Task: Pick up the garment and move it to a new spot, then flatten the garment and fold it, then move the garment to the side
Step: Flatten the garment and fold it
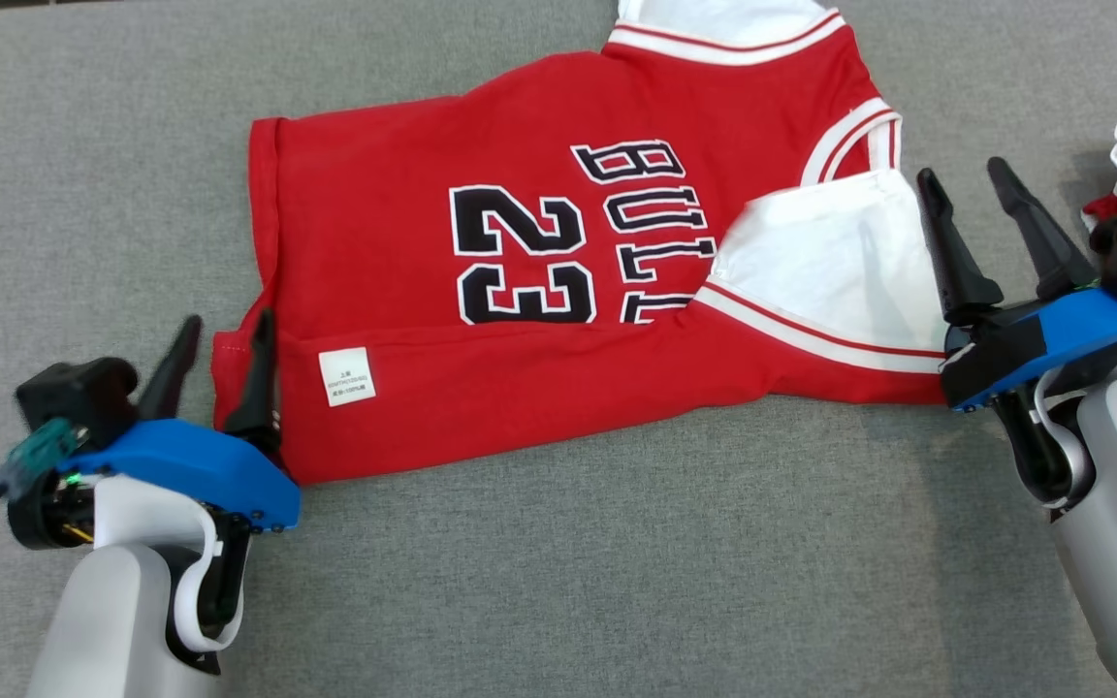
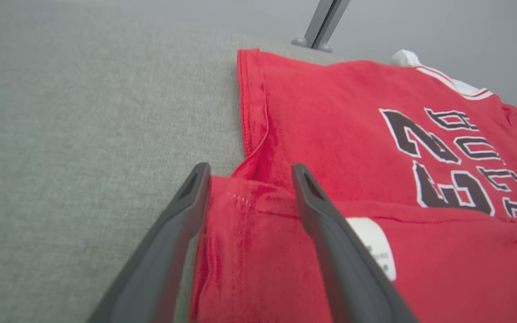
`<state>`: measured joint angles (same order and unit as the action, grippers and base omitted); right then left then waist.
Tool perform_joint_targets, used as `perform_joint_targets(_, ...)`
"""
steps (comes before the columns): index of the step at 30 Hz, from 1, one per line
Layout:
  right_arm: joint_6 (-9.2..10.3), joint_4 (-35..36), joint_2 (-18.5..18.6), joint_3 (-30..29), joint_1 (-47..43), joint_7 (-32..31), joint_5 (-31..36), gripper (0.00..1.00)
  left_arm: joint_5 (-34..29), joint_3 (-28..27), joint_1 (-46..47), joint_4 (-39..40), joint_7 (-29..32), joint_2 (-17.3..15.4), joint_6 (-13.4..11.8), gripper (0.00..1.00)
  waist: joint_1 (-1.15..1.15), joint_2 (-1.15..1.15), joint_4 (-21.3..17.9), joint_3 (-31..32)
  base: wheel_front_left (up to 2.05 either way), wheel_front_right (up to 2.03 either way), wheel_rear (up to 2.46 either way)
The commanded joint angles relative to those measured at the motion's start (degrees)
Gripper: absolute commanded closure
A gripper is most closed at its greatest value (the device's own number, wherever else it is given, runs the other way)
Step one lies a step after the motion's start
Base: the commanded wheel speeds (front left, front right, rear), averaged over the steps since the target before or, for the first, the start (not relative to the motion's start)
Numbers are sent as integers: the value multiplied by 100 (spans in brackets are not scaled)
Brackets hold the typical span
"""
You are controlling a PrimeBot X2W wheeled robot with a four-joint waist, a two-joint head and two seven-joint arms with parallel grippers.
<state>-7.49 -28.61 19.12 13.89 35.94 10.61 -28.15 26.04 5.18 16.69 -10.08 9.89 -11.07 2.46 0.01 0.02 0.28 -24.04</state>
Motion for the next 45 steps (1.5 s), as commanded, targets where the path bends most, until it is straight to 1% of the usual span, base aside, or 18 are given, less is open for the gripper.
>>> perform_joint_targets(1,0,-49,75,-30,-6,207,132,0,-152,-67,-101,81,-468,61,-119,0,-1,-2,-5,81,0,0,0)
perform_joint_targets(4,0,101,24,-219,-242,396,430,0,-486,-67,-256,193,-1239,105,-307,0,-1,-2,-13,241,0,0,0)
perform_joint_targets(7,0,509,-105,-504,-604,444,714,0,-818,7,-434,362,-1813,136,-473,0,-1,-2,-39,423,0,0,0)
perform_joint_targets(10,0,1004,-273,-742,-1087,454,857,0,-1042,76,-613,509,-2136,151,-602,0,-1,-2,-60,605,0,0,0)
perform_joint_targets(13,0,1467,-374,-893,-1581,431,983,0,-1142,98,-768,603,-2249,160,-694,0,-1,-2,-104,745,0,0,0)
perform_joint_targets(19,0,2277,-631,-1040,-2416,153,1208,0,-1176,123,-1147,561,-2245,127,-783,0,-1,-2,-202,988,0,0,0)
perform_joint_targets(20,0,2277,-631,-1040,-2416,153,1208,0,-1176,123,-1147,561,-2245,127,-783,0,-1,-2,-202,988,0,0,0)
perform_joint_targets(26,0,2788,-821,-1175,-2887,-144,1318,0,-1116,149,-1386,505,-2189,109,-820,0,-1,-2,-253,1106,0,0,0)
perform_joint_targets(32,0,3016,-908,-1246,-3055,-260,1344,0,-1109,179,-1407,510,-2118,72,-828,0,-1,-2,-261,1123,0,0,0)
perform_joint_targets(36,0,3068,-945,-1284,-3075,-292,1338,0,-1116,189,-1324,495,-2072,26,-839,0,-1,-2,-262,1075,0,0,0)
perform_joint_targets(39,0,2964,-988,-1305,-3067,-329,1305,0,-1061,227,-1272,370,-1895,6,-791,0,-1,-2,-271,985,0,0,0)
perform_joint_targets(42,0,2683,-1001,-1292,-2988,-368,1229,0,-966,256,-1214,159,-1703,31,-743,0,-1,-2,-297,859,0,0,0)
perform_joint_targets(45,0,2254,-991,-1229,-2809,-365,1133,0,-787,246,-1172,-153,-1478,69,-678,0,-1,-2,-332,711,0,0,0)
